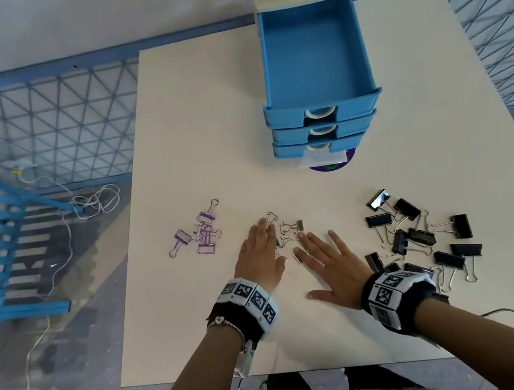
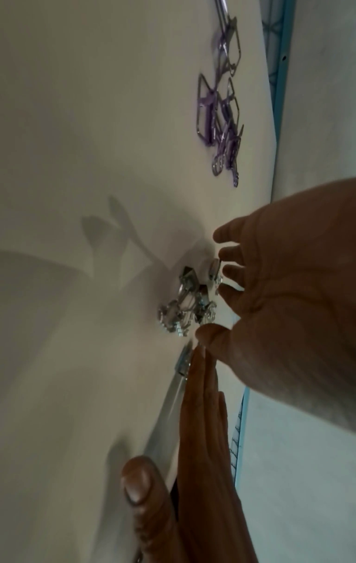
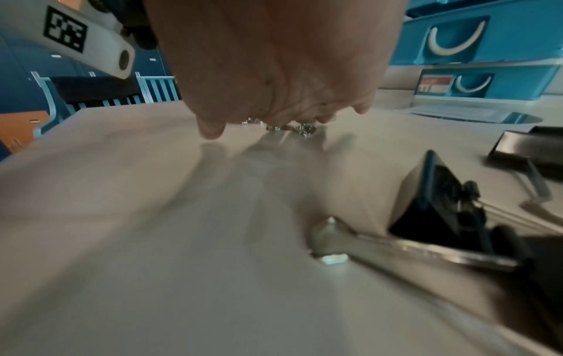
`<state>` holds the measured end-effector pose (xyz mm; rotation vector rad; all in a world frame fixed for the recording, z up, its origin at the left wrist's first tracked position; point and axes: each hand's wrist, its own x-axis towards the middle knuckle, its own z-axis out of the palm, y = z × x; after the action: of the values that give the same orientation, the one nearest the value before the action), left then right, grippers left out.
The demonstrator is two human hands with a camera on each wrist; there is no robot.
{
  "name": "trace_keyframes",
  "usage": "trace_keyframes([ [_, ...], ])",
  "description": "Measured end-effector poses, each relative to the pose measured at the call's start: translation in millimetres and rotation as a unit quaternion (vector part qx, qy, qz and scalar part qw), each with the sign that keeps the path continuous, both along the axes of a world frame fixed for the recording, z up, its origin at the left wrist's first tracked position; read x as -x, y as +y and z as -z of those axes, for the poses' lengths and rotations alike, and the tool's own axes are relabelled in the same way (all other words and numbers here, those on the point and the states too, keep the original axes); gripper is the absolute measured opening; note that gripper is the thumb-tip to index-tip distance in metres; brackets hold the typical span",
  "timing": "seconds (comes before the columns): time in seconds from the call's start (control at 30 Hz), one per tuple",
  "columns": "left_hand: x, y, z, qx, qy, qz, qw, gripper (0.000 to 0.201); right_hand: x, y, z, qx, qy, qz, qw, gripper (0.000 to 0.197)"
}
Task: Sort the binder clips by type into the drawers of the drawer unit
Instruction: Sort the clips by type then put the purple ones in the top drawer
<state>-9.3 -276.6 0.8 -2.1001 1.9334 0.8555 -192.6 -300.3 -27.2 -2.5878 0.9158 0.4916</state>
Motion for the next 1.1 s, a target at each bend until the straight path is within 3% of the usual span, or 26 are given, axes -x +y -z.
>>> trace_keyframes([
  [0.3,-3,19,-1,0.022,0.045,0.038,0.998,0.060,-19,0,1,0.033,0.006,0.040,0.999,0.089],
  [0.53,-59,19,-14,0.105,0.035,-0.076,0.991,0.062,-71,-12,-13,0.038,-0.025,0.027,0.999,0.085],
  [0.8,-124,38,-7,0.082,-0.001,-0.157,0.984,0.063,-148,-26,-18,0.034,-0.040,-0.011,0.999,0.085],
  [1.1,-138,45,4,0.045,-0.003,-0.135,0.990,0.064,-181,-36,-6,0.000,-0.043,-0.062,0.997,0.097],
])
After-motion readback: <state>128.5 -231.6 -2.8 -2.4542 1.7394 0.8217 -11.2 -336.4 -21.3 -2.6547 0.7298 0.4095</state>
